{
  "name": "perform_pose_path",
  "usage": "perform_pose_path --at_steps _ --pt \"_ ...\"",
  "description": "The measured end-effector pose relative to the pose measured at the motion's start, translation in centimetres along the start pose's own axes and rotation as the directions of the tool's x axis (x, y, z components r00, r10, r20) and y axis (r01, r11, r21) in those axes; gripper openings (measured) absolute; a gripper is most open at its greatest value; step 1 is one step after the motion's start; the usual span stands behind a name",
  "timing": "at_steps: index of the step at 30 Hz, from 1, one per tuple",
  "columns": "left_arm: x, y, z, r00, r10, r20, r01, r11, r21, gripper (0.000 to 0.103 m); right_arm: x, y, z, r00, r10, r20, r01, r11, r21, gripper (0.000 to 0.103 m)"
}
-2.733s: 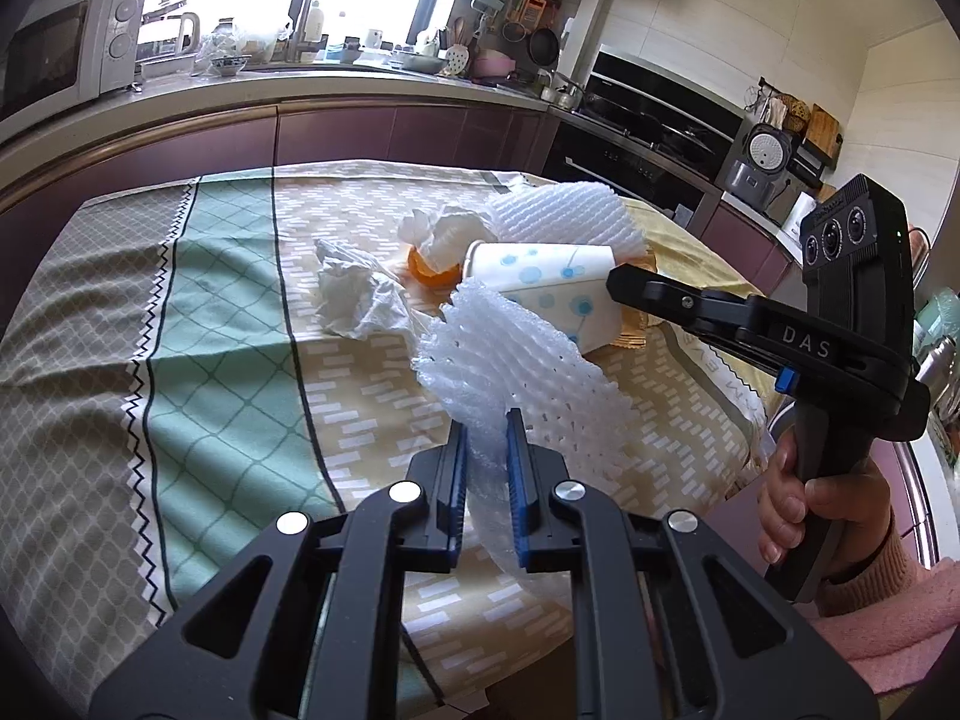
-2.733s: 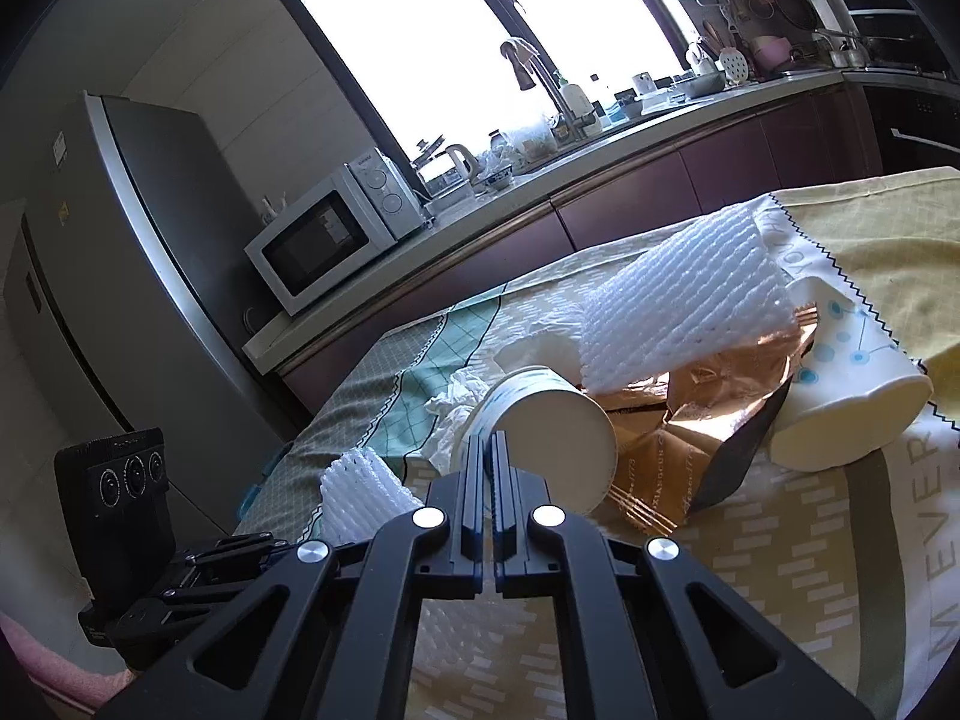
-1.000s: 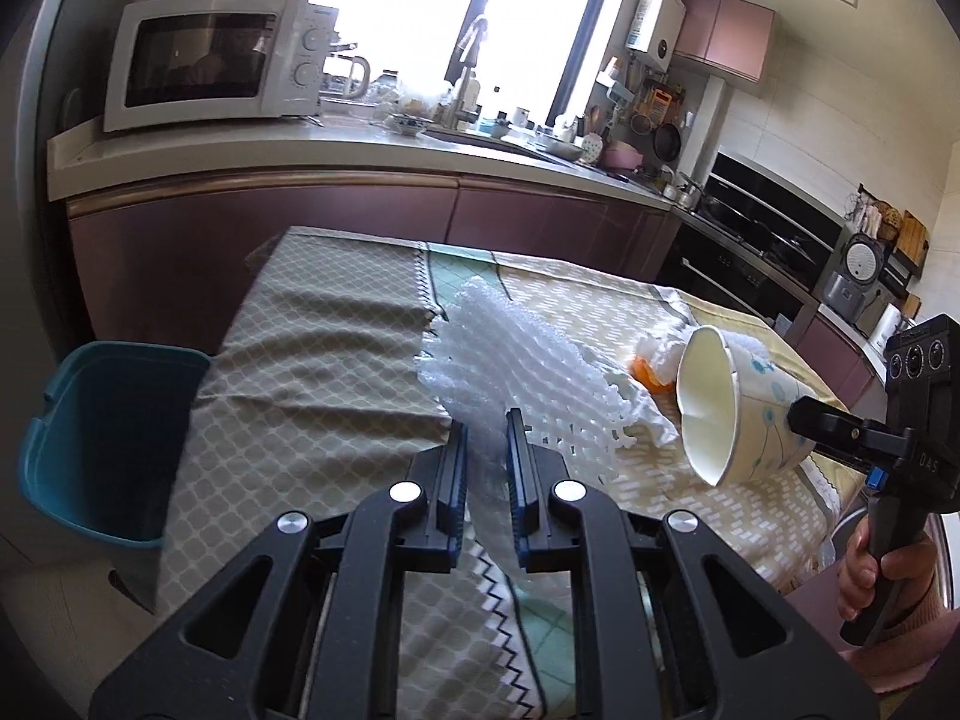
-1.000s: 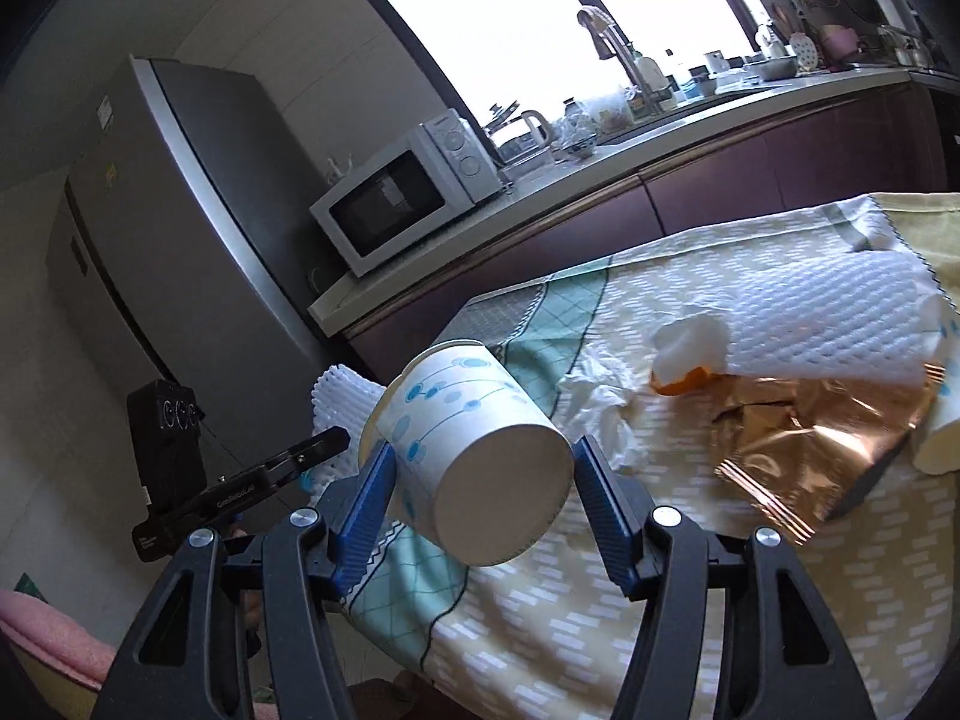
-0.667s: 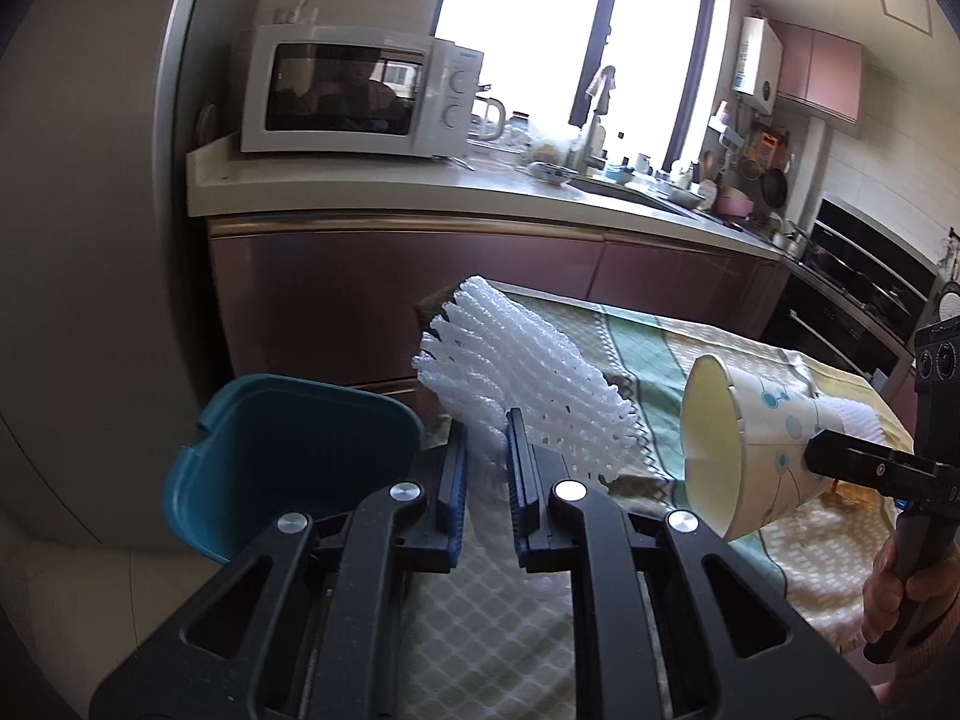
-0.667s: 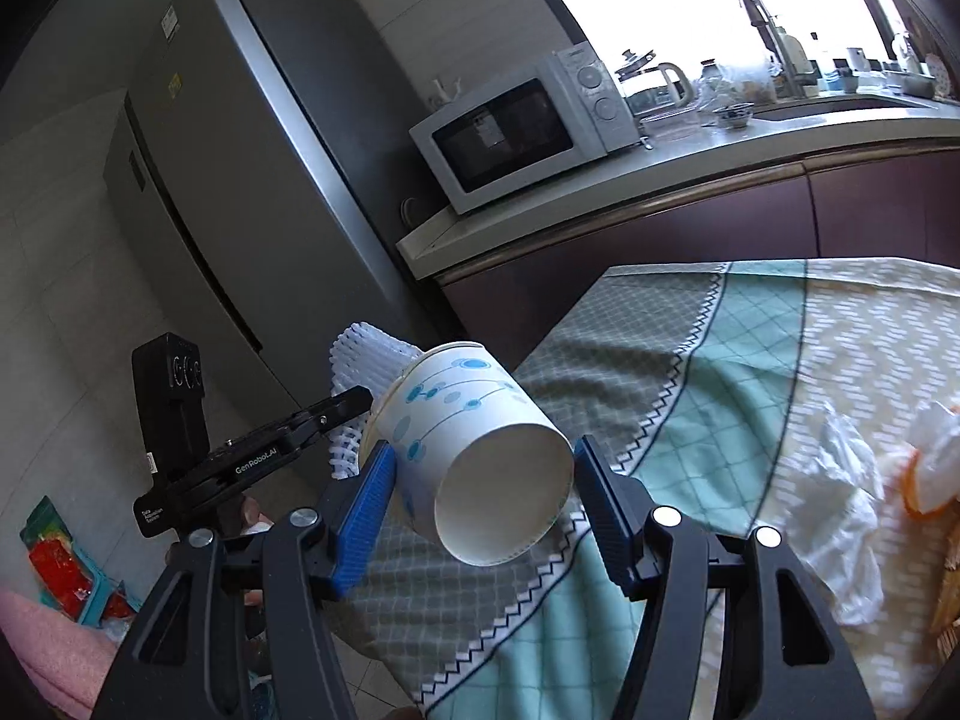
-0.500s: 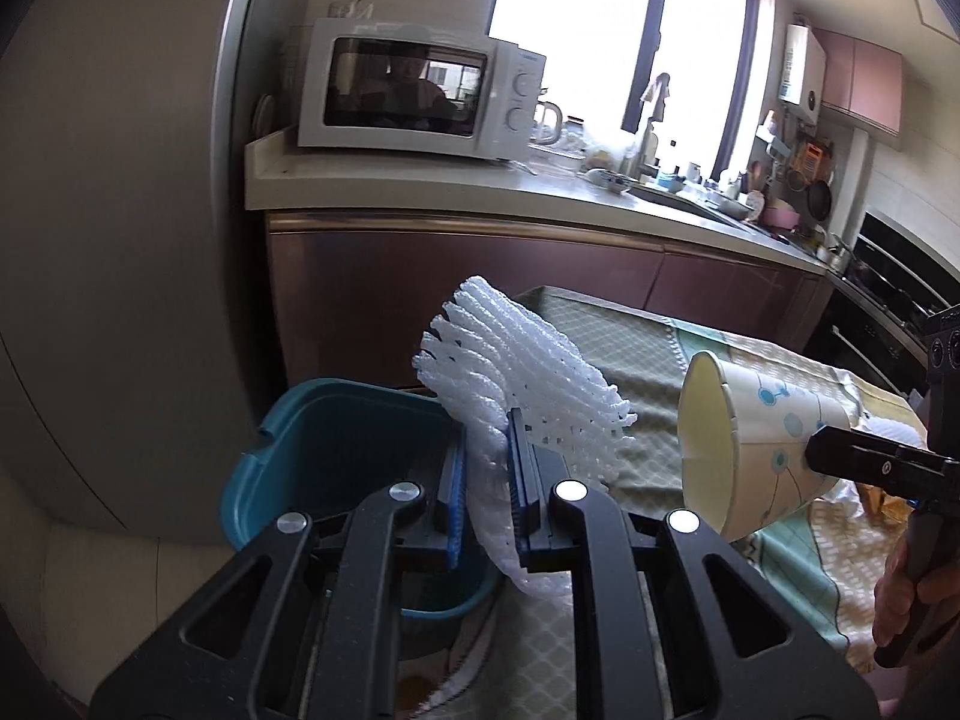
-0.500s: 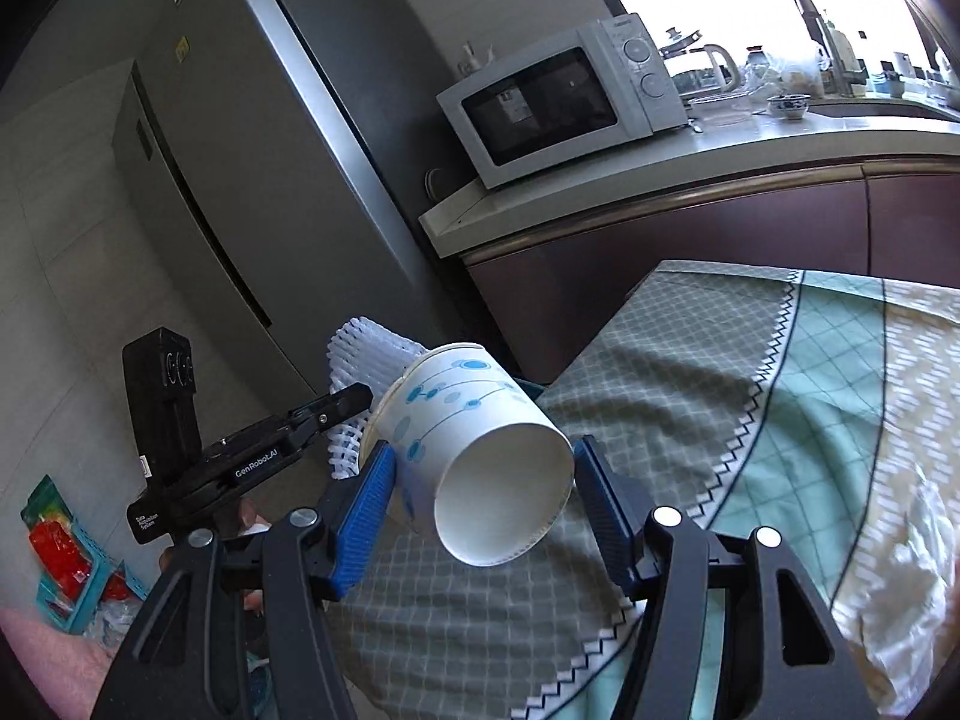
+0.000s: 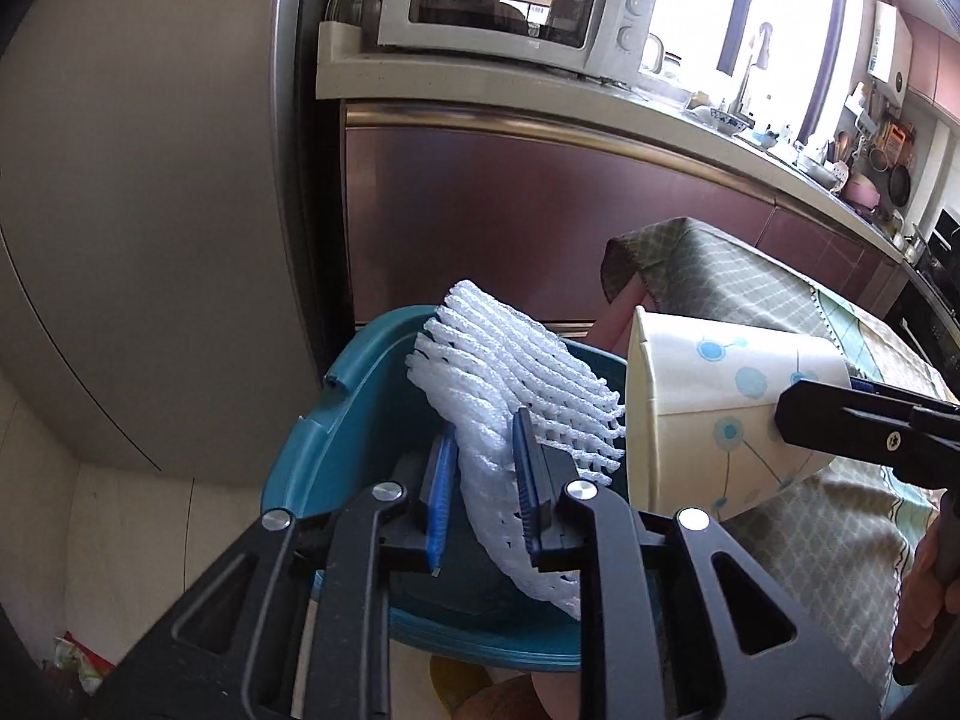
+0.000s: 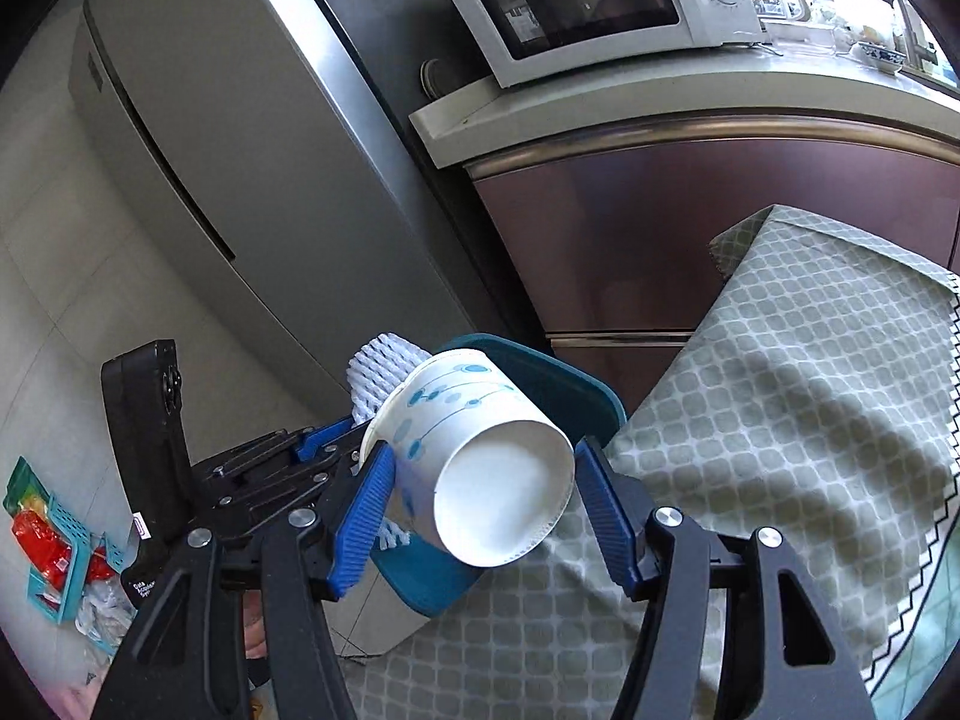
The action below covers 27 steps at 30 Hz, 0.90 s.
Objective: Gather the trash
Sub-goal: 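Carry both items to the teal bin and open both tools over it, then return to the table and grasp the crumpled tissue with the left tool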
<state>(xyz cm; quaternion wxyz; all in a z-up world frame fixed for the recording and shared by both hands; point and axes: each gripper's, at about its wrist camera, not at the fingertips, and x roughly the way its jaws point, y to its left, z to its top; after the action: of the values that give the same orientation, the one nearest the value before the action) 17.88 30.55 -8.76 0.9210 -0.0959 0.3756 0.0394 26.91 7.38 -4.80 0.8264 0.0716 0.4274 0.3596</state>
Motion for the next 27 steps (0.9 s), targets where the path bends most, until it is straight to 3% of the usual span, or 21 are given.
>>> perform_pose_path --at_steps 7,15,21,27 --pt "1.9 -0.1 -1.1 0.998 0.043 -0.042 -0.043 0.999 -0.01 0.028 1.0 -0.7 0.4 1.0 -0.026 -0.006 0.026 0.999 0.035 0.065" --pt "0.7 -1.5 -2.0 0.999 0.03 -0.023 -0.03 0.999 0.013 0.031 -4.2 -1.6 -1.0 0.998 0.012 0.064 -0.014 0.999 0.03 0.066" --pt "-3.8 -5.6 -1.8 0.993 -0.093 0.074 0.088 0.994 0.07 0.035 -11.1 -2.2 -4.4 0.99 -0.019 0.141 0.02 1.0 -0.009 0.07" --pt "-7.7 -12.8 -2.6 0.955 -0.276 0.113 0.249 0.946 0.207 0.042 -18.7 -5.1 -9.3 0.963 -0.149 0.224 0.14 0.989 0.058 0.07"
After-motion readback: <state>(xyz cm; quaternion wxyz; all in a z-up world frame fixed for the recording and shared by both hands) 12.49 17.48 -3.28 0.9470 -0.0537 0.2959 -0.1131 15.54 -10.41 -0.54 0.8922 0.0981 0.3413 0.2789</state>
